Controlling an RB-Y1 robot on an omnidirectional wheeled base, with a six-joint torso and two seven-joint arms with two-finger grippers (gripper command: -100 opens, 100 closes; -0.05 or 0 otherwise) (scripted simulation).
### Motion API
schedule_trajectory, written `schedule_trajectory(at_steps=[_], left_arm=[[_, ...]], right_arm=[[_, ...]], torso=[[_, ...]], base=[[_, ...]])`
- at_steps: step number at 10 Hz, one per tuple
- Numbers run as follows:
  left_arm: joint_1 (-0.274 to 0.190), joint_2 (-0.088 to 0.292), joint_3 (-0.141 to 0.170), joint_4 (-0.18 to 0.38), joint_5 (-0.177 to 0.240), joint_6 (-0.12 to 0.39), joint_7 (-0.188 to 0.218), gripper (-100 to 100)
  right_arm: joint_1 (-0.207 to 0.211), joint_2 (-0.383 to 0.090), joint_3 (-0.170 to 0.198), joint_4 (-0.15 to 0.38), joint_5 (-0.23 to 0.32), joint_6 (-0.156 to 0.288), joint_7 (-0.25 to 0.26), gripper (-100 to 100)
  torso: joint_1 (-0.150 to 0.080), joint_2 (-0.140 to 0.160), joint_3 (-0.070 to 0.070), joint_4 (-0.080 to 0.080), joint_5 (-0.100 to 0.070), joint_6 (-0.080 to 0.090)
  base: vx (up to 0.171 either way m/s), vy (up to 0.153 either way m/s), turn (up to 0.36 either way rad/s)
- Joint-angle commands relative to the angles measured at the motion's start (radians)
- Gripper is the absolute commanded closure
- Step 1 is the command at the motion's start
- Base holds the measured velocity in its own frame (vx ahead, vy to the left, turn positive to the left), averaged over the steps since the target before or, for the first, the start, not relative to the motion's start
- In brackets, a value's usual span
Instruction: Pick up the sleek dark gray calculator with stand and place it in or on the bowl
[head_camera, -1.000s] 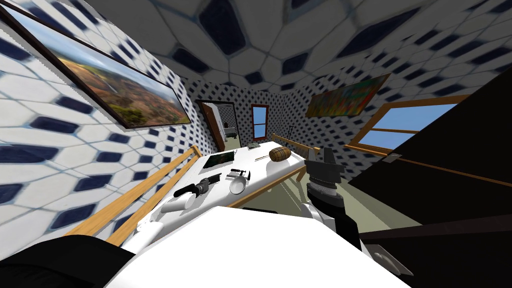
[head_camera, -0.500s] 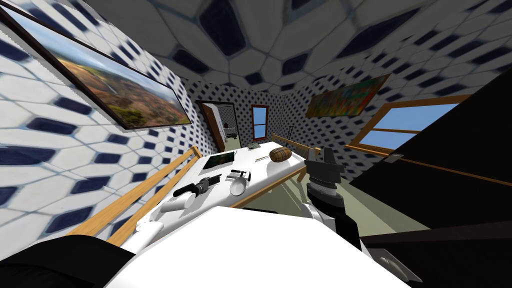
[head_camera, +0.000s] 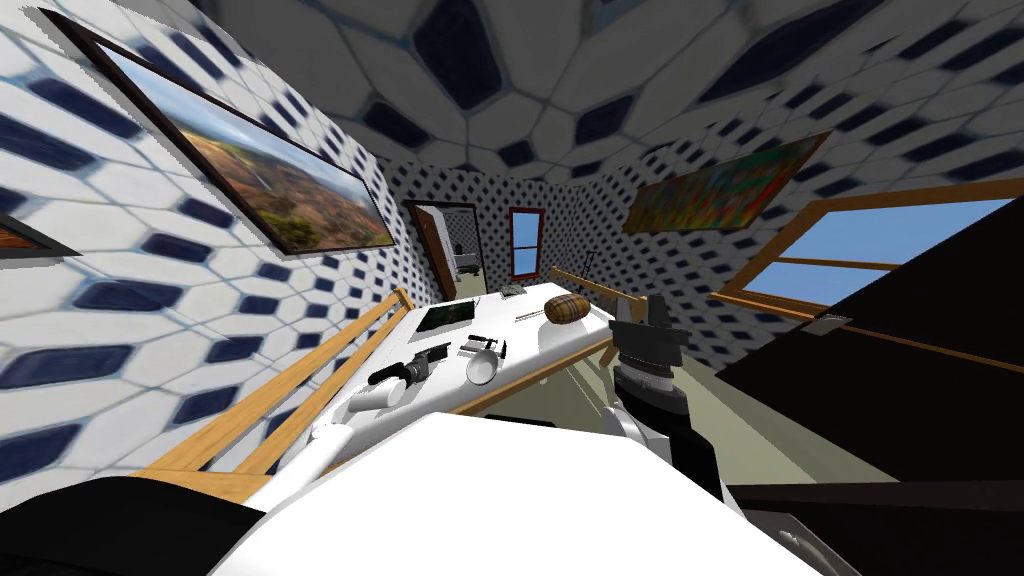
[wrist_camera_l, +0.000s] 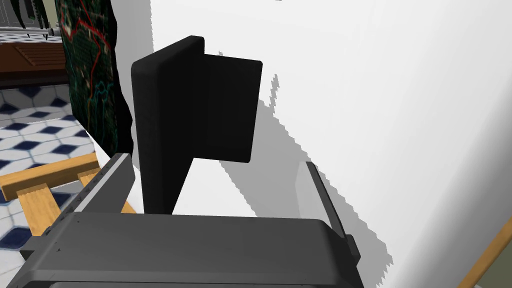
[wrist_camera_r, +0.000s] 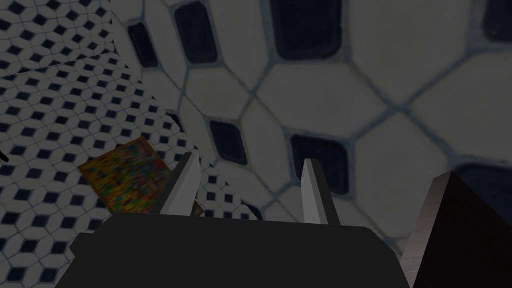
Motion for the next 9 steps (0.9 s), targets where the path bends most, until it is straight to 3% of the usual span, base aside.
schedule_trajectory(at_steps=[1, 3, 4, 5, 7, 8, 9], left_arm=[[-0.050, -0.015, -0.050, 0.050, -0.007, -0.008, 0.004, -100], [-0.108, -0.015, -0.051, 0.096, -0.007, -0.008, 0.004, -100], [-0.134, -0.027, -0.098, 0.124, 0.004, -0.029, 0.007, -100], [-0.165, -0.027, -0.124, 0.161, 0.004, -0.029, 0.007, -100], [-0.218, -0.027, -0.124, 0.200, 0.004, -0.029, 0.007, -100], [-0.250, -0.038, -0.170, 0.235, 0.015, -0.050, 0.011, -100], [-0.287, -0.038, -0.197, 0.277, 0.015, -0.050, 0.011, -100]], right_arm=[[0.000, 0.000, 0.000, 0.000, 0.000, 0.000, 0.000, 0], [0.000, 0.000, 0.000, 0.000, 0.000, 0.000, 0.000, 0], [0.000, 0.000, 0.000, 0.000, 0.000, 0.000, 0.000, 0], [0.000, 0.000, 0.000, 0.000, 0.000, 0.000, 0.000, 0], [0.000, 0.000, 0.000, 0.000, 0.000, 0.000, 0.000, 0], [0.000, 0.000, 0.000, 0.000, 0.000, 0.000, 0.000, 0], [0.000, 0.000, 0.000, 0.000, 0.000, 0.000, 0.000, 0]], torso=[[0.000, 0.000, 0.000, 0.000, 0.000, 0.000], [-0.001, -0.002, -0.001, 0.000, 0.000, 0.001], [-0.001, -0.003, -0.001, 0.000, 0.000, 0.001], [-0.001, -0.002, -0.001, 0.000, 0.000, 0.000], [-0.001, -0.001, -0.001, 0.000, 0.000, 0.001], [-0.001, -0.003, -0.001, 0.000, 0.000, 0.001], [0.000, -0.001, -0.001, 0.000, 0.000, 0.000]], base=[[-0.057, 0.011, 0.092], [-0.014, -0.001, -0.025], [-0.039, 0.014, 0.202], [-0.056, 0.012, 0.114], [-0.019, 0.005, -0.015], [-0.049, 0.021, 0.199], [-0.055, 0.019, 0.107]])
